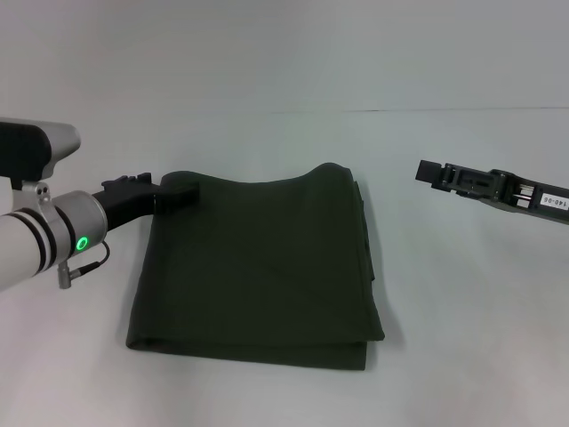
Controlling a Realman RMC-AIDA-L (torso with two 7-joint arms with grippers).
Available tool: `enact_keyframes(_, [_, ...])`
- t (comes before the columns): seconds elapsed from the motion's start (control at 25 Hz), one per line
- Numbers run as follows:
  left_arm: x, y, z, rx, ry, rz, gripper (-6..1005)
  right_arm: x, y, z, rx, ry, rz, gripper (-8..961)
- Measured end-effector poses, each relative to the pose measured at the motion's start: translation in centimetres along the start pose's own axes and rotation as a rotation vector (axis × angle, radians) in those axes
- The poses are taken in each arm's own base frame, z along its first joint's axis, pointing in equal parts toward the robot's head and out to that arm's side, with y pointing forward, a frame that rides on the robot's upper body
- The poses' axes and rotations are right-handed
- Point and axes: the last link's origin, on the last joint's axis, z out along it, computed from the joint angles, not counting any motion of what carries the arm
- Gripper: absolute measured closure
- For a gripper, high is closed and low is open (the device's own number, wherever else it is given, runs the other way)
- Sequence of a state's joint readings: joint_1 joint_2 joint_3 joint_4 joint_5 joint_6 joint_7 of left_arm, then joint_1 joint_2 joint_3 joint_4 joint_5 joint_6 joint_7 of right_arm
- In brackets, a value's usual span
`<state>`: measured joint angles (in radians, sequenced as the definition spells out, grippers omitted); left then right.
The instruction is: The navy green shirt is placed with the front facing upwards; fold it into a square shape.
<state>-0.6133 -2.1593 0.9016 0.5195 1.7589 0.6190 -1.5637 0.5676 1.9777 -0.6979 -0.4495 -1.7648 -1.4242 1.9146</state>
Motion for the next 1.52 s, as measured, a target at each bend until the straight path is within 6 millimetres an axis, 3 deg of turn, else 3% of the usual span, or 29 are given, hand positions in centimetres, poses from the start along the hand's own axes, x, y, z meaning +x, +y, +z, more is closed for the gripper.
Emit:
enact_keyframes(0.84, [-0.3, 1.5, 0.7, -0.043, -0.034, 0.058, 247, -0.1, -0.3, 0.0, 0.017, -0.007, 0.008, 164])
enact_keyframes(1.08, [-0.2, 1.5, 0.7, -0.042, -0.033, 0.041, 489, -0.1, -0.3, 0.0, 0.017, -0.007, 0.009, 164])
enact_keyframes(1.4, [0.0, 1.7, 0.7, -0.050, -0.031, 0.024, 726, -0.1, -0.3, 0.0, 0.019, -0.006, 0.006, 163])
enact_keyframes(1.52, [0.0, 1.7, 0.7, -0.050, -0.031, 0.023, 889, -0.1, -0.3, 0.0, 0.020, -0.004, 0.006, 163])
